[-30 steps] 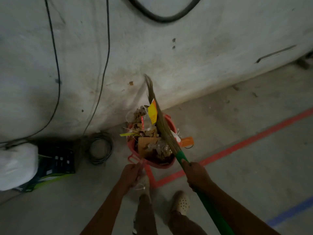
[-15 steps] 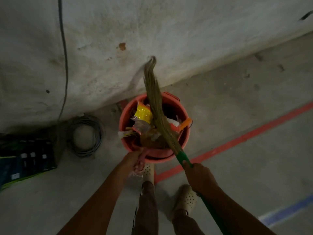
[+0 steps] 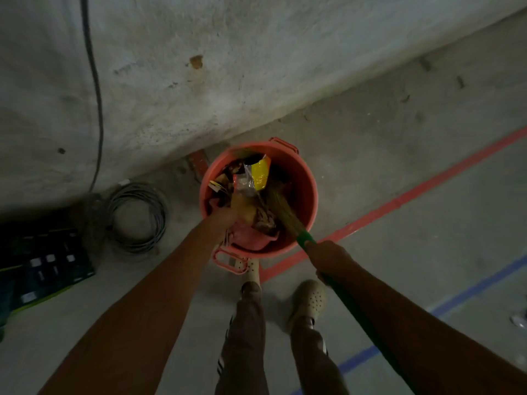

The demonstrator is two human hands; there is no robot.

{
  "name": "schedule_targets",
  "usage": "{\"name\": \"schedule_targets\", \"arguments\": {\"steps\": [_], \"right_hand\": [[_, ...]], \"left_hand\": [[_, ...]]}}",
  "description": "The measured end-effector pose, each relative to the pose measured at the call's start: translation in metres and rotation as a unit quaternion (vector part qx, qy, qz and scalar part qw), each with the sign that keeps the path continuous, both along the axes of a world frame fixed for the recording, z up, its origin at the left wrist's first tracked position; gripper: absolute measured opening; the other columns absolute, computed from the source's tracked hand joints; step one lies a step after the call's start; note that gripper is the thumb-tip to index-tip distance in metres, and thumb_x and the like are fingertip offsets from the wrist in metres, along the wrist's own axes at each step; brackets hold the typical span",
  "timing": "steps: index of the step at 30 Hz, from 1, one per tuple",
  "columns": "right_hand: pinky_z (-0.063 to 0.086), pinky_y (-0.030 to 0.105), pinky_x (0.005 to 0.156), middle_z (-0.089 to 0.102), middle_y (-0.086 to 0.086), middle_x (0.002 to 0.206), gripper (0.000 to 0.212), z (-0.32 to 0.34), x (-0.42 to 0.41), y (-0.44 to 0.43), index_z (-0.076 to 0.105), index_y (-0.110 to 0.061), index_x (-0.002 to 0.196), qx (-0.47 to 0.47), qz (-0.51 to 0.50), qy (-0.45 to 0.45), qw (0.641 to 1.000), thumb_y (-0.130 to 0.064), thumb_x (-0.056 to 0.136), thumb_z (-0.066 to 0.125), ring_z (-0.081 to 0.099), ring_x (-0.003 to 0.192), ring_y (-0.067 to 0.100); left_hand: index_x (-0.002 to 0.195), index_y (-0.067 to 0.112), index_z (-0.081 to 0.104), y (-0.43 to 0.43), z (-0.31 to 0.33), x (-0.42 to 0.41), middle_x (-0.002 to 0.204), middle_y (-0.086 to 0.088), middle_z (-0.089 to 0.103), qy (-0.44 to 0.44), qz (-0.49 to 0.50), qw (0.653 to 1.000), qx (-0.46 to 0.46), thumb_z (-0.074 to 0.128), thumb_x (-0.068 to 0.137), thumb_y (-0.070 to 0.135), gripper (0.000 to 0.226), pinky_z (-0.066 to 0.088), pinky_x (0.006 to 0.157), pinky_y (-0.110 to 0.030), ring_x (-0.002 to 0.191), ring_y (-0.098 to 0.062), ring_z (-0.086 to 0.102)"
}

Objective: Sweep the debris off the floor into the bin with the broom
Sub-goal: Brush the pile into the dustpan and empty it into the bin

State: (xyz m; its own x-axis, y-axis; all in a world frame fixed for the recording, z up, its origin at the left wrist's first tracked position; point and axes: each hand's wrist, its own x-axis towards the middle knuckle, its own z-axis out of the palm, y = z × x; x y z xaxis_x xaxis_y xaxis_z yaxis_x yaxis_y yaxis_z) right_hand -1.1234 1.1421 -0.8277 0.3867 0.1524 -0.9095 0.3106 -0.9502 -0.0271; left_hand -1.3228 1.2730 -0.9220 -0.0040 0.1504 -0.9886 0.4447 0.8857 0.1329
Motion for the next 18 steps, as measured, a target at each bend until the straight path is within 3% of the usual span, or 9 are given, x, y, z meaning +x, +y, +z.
{"name": "schedule_targets", "arguments": {"steps": [2, 4, 6, 8, 10, 13, 14, 16, 18], "right_hand": [[0.046, 0.028, 0.057, 0.054, 0.004, 0.070, 0.039, 0.028, 0.001, -0.002, 0.055, -0.009, 0.088, 0.002, -0.023, -0.003, 1.000, -0.045, 0.100, 0.047, 0.050, 0.055, 0.014], [0.046, 0.027, 0.056, 0.055, 0.005, 0.073, 0.038, 0.055, 0.001, -0.006, 0.054, -0.010, 0.088, 0.001, -0.026, -0.011, 1.000, -0.045, 0.100, 0.047, 0.051, 0.058, 0.014], [0.045, 0.026, 0.053, 0.055, 0.005, 0.075, 0.036, 0.080, 0.001, -0.014, 0.053, -0.011, 0.090, 0.000, -0.026, -0.018, 1.000, -0.045, 0.100, 0.047, 0.049, 0.057, 0.013], [0.044, 0.026, 0.052, 0.055, 0.005, 0.076, 0.037, 0.103, 0.000, -0.023, 0.055, -0.010, 0.092, 0.004, -0.008, -0.025, 1.000, -0.045, 0.100, 0.046, 0.048, 0.055, 0.013], [0.045, 0.026, 0.053, 0.056, 0.005, 0.074, 0.041, 0.125, -0.002, -0.030, 0.057, -0.008, 0.092, 0.015, 0.009, -0.033, 0.999, -0.046, 0.101, 0.044, 0.048, 0.054, 0.013], [0.048, 0.029, 0.056, 0.058, 0.005, 0.073, 0.044, 0.150, -0.009, -0.039, 0.057, -0.008, 0.089, 0.030, 0.029, -0.046, 0.998, -0.048, 0.100, 0.043, 0.052, 0.055, 0.015], [0.049, 0.030, 0.058, 0.059, 0.005, 0.073, 0.044, 0.156, -0.012, -0.041, 0.057, -0.009, 0.089, 0.030, 0.031, -0.050, 0.998, -0.049, 0.099, 0.043, 0.053, 0.056, 0.016], [0.051, 0.030, 0.059, 0.060, 0.004, 0.074, 0.044, 0.166, -0.017, -0.048, 0.057, -0.010, 0.087, 0.029, 0.054, -0.060, 0.996, -0.050, 0.099, 0.043, 0.054, 0.057, 0.016], [0.054, 0.029, 0.060, 0.062, 0.003, 0.075, 0.042, 0.177, -0.018, -0.053, 0.054, -0.012, 0.085, 0.024, 0.092, -0.086, 0.992, -0.049, 0.100, 0.042, 0.058, 0.060, 0.016]], "left_hand": [[0.147, 0.005, 0.043, 0.000, 0.013, -0.009, 0.136, -0.022, 0.058, -0.006, -0.048, 0.999, 0.008, 0.071, 0.077, 0.021, 0.076, 0.048, 0.100, -0.033, 0.125, -0.033, 0.058], [0.137, 0.008, 0.054, -0.001, 0.001, -0.022, 0.130, -0.017, 0.064, 0.014, -0.111, 0.992, 0.063, 0.082, 0.064, 0.025, 0.081, 0.058, 0.089, -0.037, 0.114, -0.031, 0.066], [0.122, 0.014, 0.063, 0.000, -0.018, -0.034, 0.105, -0.008, 0.074, 0.053, -0.137, 0.985, 0.090, 0.087, 0.059, 0.033, 0.071, 0.061, 0.060, -0.032, 0.082, -0.022, 0.074], [0.097, 0.012, 0.065, 0.003, 0.053, -0.023, 0.079, -0.006, 0.075, 0.068, -0.181, 0.977, 0.086, 0.087, 0.061, 0.045, 0.053, 0.052, 0.043, -0.022, 0.057, -0.014, 0.067], [0.074, 0.009, 0.054, -0.003, 0.120, -0.016, 0.051, -0.006, 0.063, 0.067, -0.200, 0.975, 0.069, 0.068, 0.084, 0.032, 0.029, 0.038, 0.034, -0.013, 0.042, -0.010, 0.051], [0.088, 0.009, 0.058, -0.005, 0.198, -0.001, 0.065, -0.009, 0.056, 0.059, -0.229, 0.969, 0.077, 0.048, 0.096, 0.014, 0.014, 0.040, 0.051, -0.019, 0.055, -0.013, 0.052], [0.109, 0.003, 0.060, -0.009, 0.219, 0.003, 0.083, -0.015, 0.064, 0.056, -0.234, 0.966, 0.098, 0.048, 0.098, 0.013, 0.019, 0.050, 0.069, -0.021, 0.075, -0.021, 0.065], [0.132, -0.008, 0.052, -0.008, 0.206, -0.004, 0.121, -0.028, 0.063, 0.056, -0.226, 0.967, 0.105, 0.053, 0.096, 0.015, 0.043, 0.047, 0.103, -0.041, 0.118, -0.039, 0.062], [0.124, -0.007, 0.058, -0.010, 0.204, -0.008, 0.097, -0.027, 0.070, 0.032, -0.222, 0.967, 0.119, 0.059, 0.082, 0.024, 0.052, 0.057, 0.082, -0.045, 0.091, -0.038, 0.072]]}}
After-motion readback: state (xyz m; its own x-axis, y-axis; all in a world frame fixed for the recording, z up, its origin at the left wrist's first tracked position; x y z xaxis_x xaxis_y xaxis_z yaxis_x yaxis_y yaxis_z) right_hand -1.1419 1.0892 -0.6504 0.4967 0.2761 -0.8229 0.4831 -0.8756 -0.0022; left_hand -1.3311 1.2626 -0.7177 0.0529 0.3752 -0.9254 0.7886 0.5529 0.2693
